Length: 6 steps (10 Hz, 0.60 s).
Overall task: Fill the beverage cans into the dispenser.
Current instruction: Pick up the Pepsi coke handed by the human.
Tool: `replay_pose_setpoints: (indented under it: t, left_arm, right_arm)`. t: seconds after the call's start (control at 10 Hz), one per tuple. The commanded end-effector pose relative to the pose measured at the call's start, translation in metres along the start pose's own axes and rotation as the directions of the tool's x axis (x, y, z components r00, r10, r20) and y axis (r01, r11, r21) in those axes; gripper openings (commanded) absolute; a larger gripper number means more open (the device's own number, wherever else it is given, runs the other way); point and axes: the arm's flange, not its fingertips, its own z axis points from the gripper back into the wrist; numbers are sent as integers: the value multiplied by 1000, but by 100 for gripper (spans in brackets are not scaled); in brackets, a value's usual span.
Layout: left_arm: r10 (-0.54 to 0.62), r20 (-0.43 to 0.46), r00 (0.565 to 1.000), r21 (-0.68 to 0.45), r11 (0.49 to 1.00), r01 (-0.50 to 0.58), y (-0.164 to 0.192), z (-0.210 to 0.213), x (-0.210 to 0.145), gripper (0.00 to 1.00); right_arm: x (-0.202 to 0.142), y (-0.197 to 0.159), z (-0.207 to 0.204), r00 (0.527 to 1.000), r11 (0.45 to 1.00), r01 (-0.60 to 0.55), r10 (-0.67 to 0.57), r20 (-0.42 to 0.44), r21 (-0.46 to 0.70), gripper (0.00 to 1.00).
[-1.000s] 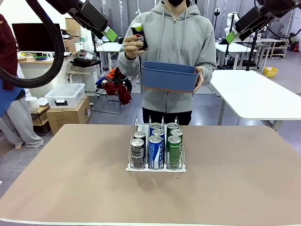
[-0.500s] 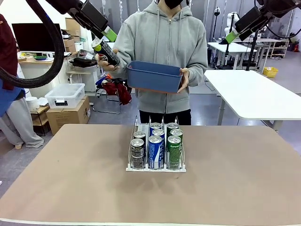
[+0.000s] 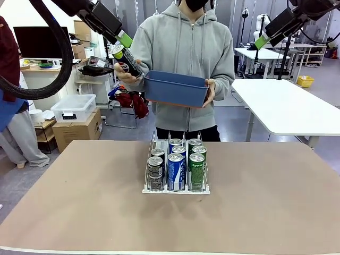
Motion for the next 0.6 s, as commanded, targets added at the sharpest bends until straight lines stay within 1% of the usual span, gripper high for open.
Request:
replay_pose_setpoints:
  t: [0.0,0.5]
  left_arm:
    - [7,-1,1000,-6,1000,-7,1,0,-2,100]
    - [7,-1,1000,-6,1000,-7,1,0,-2,100]
  right_arm:
    - [0,-1,1,1000,1000,2,-2,2,-1,100]
    - [0,-1,1,1000,1000,2,-2,2,-1,100]
